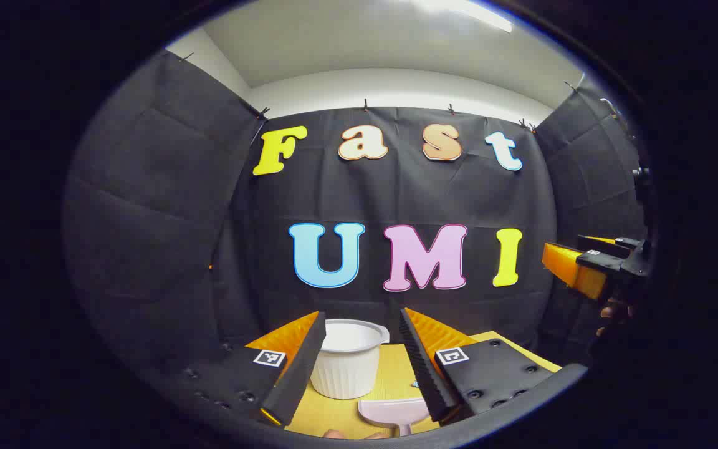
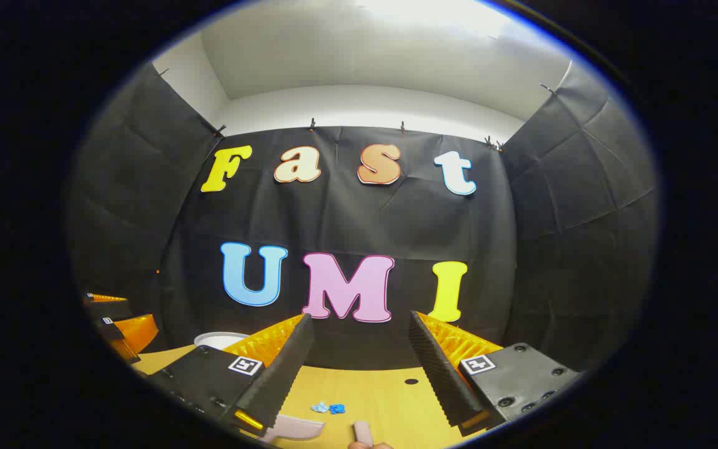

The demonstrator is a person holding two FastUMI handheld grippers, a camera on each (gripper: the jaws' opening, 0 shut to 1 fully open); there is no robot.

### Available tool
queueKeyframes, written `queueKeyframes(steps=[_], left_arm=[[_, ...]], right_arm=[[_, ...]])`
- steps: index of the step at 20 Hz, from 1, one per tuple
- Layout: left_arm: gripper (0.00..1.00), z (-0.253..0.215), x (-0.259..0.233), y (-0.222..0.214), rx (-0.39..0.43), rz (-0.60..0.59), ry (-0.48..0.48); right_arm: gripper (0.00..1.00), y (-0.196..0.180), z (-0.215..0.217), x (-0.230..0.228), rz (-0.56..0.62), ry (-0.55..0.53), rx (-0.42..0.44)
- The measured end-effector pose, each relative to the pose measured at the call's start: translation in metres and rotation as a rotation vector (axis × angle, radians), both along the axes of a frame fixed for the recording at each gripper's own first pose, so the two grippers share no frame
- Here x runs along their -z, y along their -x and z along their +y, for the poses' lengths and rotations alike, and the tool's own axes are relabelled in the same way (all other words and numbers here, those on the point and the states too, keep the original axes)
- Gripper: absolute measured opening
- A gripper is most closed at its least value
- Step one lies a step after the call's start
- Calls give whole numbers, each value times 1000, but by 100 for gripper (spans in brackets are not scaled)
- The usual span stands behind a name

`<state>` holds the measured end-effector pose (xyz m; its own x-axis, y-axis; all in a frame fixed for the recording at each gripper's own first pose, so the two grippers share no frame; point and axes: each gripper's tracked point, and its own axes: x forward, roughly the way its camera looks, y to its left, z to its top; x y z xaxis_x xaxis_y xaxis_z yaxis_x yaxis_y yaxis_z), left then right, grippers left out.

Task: Pick up the small broom and dustpan from the desktop, sweep the trash into the dustpan with the broom, and then empty the trash into the garbage bin.

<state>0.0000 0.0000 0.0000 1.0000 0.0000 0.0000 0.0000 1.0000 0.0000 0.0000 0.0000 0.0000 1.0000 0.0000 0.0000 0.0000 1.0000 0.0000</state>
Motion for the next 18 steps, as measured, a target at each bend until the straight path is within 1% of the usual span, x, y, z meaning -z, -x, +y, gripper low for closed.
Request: queueKeyframes(steps=[2, 3, 5, 6, 8, 9, 10, 11, 12, 15, 16, 17, 18], left_arm=[[70, 4, 5, 1, -14, 3, -9], [72, 1, 5, 1, -6, -3, -17], [70, -7, 10, 2, 25, 4, -34], [70, -8, 11, 3, 31, 7, -36], [70, -15, 6, 4, 55, -12, -33], [71, -16, 5, 5, 54, -25, -38], [72, -15, 4, 5, 47, -29, -48], [72, -20, 6, 6, 59, -27, -56], [70, -25, 6, 8, 75, -25, -57], [70, -29, 8, 12, 95, -23, -58], [70, -29, 8, 13, 95, -26, -67], [70, -30, 9, 14, 97, -26, -76], [70, -31, 9, 14, 104, -26, -81]], right_arm=[[96, 1, 3, 2, -3, 4, -6], [96, 2, 2, 3, -6, 12, -1], [96, 6, 3, 10, 6, 19, 3], [99, 9, 3, 13, 12, 23, 8], [99, 15, 0, 16, 14, 35, 18], [99, 18, 3, 15, 7, 35, 7], [96, 22, 5, 14, -1, 34, 2], [96, 25, 4, 12, -7, 35, 7], [99, 28, 3, 13, -7, 35, 12], [99, 37, 3, 20, 10, 47, 20], [96, 37, 5, 25, 25, 55, 18], [99, 39, 5, 30, 43, 57, 16], [99, 41, 8, 35, 61, 52, 12]])
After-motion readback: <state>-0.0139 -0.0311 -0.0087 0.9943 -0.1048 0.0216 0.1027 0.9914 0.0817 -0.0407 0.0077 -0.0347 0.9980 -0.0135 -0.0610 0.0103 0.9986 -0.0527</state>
